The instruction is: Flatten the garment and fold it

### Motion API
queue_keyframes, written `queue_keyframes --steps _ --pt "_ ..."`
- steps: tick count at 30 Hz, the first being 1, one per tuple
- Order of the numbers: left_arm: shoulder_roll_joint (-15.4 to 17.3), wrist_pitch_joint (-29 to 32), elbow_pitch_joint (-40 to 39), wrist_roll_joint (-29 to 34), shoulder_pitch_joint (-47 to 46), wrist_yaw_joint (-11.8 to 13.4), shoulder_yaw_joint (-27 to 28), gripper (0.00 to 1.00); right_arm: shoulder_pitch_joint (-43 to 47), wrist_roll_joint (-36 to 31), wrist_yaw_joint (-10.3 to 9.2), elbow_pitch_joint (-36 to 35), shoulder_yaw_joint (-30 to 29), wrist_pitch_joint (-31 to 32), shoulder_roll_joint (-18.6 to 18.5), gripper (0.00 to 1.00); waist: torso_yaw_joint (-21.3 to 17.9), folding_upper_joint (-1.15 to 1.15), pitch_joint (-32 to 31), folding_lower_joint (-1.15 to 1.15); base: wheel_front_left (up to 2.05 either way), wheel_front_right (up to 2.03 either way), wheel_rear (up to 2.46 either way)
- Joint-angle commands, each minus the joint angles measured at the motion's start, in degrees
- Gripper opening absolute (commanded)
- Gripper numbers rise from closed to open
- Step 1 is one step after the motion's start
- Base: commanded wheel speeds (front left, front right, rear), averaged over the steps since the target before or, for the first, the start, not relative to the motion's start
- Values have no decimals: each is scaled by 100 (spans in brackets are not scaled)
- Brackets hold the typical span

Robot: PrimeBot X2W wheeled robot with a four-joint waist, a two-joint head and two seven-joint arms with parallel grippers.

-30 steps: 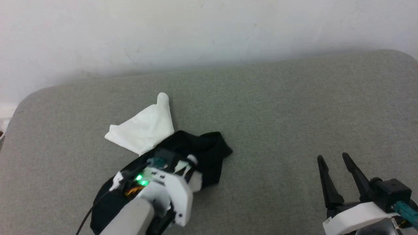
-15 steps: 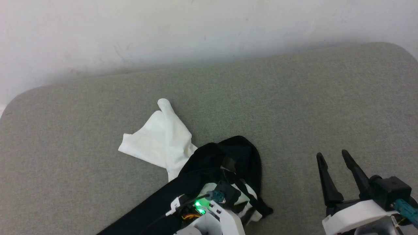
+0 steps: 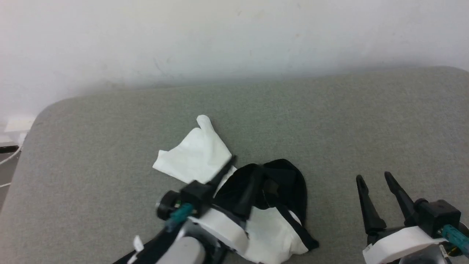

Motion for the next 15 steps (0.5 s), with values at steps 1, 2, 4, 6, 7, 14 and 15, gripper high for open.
queue_keyframes --steps 1,2,4,6,7,14,15 --pt "69 -75 -52 28 97 102 140 100 46 -39 -11 -26 0 22 11 100 107 0 -105 0 0 0 0" --pt "90 -124 -114 20 148 195 303 100 63 -42 -11 -26 -8 29 11 100 136 0 -137 0 0 0 0" --pt "159 -173 -239 57 266 363 611 100 103 -43 -11 -31 -19 44 11 100 187 0 -187 0 0 0 0" --pt "209 -186 -396 89 407 503 972 100 142 -44 -11 -34 -18 63 11 100 229 0 -228 0 0 0 0" --pt "236 -187 -493 121 494 567 1178 100 157 -45 -11 -30 -16 78 11 100 247 0 -245 0 0 0 0" --pt "451 -190 -1038 360 1347 824 2582 100 210 -63 -11 -30 10 194 11 100 323 0 -311 0 0 0 0" --pt "494 -191 -1065 382 1476 827 2736 100 210 -61 -11 -29 3 209 11 100 337 0 -313 0 0 0 0"
